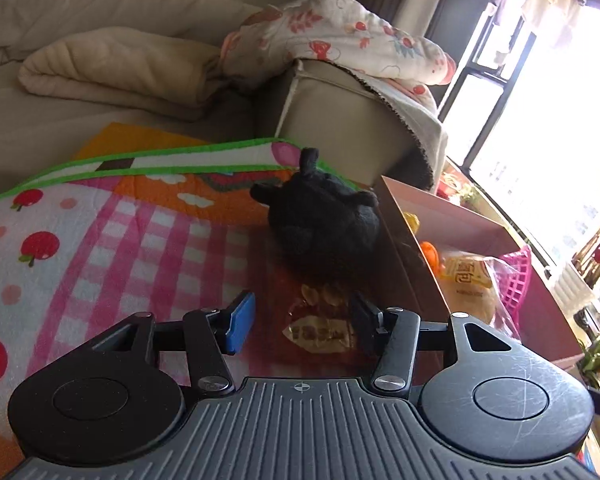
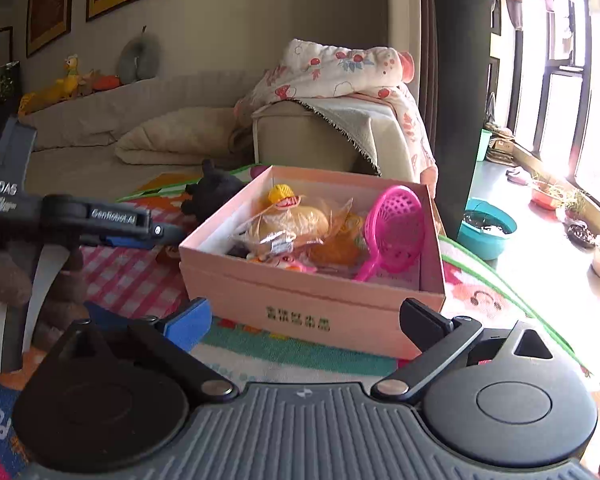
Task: Organize objects
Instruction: 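Drop the bun into the pink box with the left tool while the right tool drops the corn in, then grasp the red quail-egg snack packet with the left tool and lift it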
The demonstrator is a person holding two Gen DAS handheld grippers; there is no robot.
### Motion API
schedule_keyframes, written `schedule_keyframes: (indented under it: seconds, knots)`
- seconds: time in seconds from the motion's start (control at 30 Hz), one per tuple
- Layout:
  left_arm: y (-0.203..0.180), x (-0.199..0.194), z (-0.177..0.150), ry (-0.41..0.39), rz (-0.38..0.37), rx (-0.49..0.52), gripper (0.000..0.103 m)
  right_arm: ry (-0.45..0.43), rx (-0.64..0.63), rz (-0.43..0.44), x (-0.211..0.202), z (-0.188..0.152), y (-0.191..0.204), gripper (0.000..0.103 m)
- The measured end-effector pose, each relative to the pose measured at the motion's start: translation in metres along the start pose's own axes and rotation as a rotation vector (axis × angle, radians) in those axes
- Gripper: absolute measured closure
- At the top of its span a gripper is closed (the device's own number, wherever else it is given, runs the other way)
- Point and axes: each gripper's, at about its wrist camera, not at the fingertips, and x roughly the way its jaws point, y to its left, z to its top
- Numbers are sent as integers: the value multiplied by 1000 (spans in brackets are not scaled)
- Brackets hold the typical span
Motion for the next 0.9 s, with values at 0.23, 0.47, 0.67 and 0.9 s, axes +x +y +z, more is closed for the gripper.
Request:
schedule_keyframes:
  seconds: [0.23,0.47,0.67,0.9]
  knots:
    - [12,39,22,82,32,-113,54,28,45,-1,14,-20,1,2]
    - [-8,39,17,108,88,-5,78,101,150,0,29,-19,-16,2]
    - [-17,9,0,161,118,101,79,44,190,-7,19,-22,-23,2]
    - [-20,-48,-38,192,136,230,79,7,196,4,13,-22,-25,0]
